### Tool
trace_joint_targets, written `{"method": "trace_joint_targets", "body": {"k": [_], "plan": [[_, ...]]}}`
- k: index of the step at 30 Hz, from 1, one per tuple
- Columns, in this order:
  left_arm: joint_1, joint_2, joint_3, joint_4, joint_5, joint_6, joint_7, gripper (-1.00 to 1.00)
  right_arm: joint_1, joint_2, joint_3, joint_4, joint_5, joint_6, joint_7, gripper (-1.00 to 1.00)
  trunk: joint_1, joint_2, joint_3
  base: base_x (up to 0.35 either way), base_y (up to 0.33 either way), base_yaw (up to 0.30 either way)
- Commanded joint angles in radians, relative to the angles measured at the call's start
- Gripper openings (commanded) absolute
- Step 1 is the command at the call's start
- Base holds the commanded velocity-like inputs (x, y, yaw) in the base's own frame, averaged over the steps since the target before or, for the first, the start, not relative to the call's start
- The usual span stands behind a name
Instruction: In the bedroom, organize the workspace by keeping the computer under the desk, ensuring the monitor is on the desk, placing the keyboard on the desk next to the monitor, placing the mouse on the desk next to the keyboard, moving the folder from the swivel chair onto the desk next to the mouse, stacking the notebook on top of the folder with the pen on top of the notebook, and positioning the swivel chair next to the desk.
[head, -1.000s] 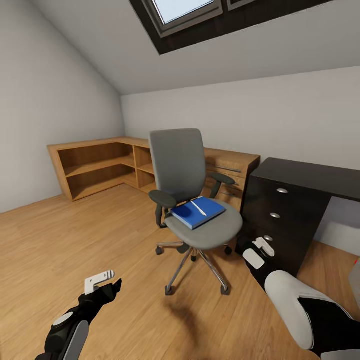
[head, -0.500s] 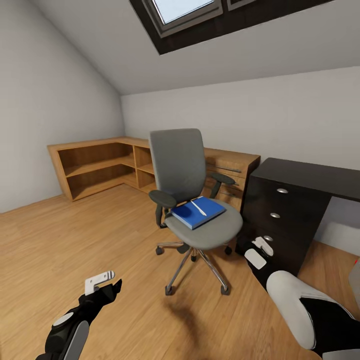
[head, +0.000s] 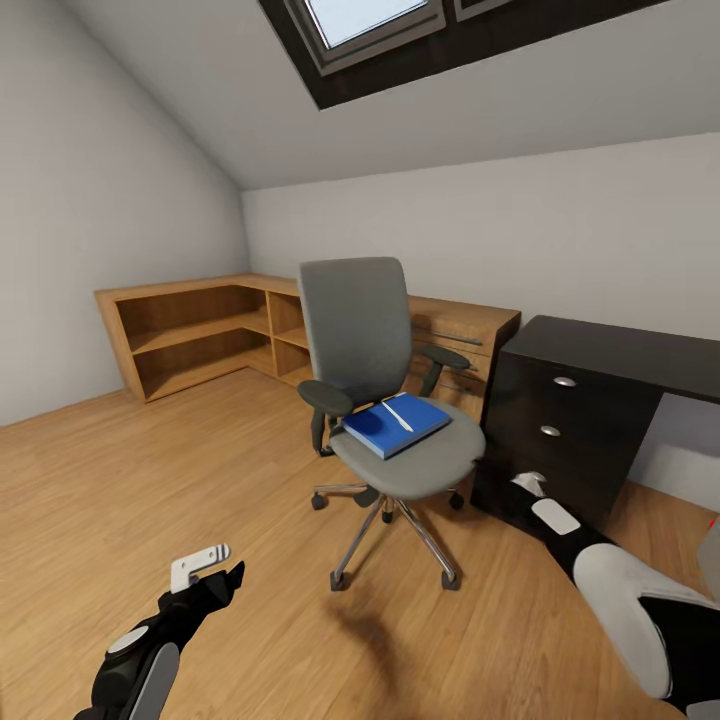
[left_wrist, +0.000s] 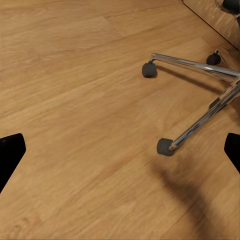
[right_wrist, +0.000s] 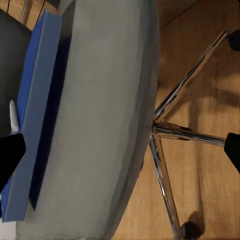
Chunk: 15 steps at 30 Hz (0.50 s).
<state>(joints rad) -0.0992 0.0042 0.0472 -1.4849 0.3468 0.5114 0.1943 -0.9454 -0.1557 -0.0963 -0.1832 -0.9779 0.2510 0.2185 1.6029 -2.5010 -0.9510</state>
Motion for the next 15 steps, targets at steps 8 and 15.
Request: {"method": "trace_joint_targets", "body": {"k": [8, 15], "plan": [[0.000, 0.000, -0.001, 0.000, 0.009, 0.004, 0.008, 1.00, 0.002, -0.032, -0.008, 0.006, -0.103, 0.079, 0.065, 1.00, 0.000, 0.000, -0.001, 0.000, 0.000, 0.000], [0.000, 0.000, -0.001, 0.000, 0.009, 0.004, 0.008, 1.00, 0.002, -0.033, -0.008, 0.007, -0.109, 0.080, 0.067, 1.00, 0.000, 0.000, -0.001, 0.000, 0.000, 0.000]]}}
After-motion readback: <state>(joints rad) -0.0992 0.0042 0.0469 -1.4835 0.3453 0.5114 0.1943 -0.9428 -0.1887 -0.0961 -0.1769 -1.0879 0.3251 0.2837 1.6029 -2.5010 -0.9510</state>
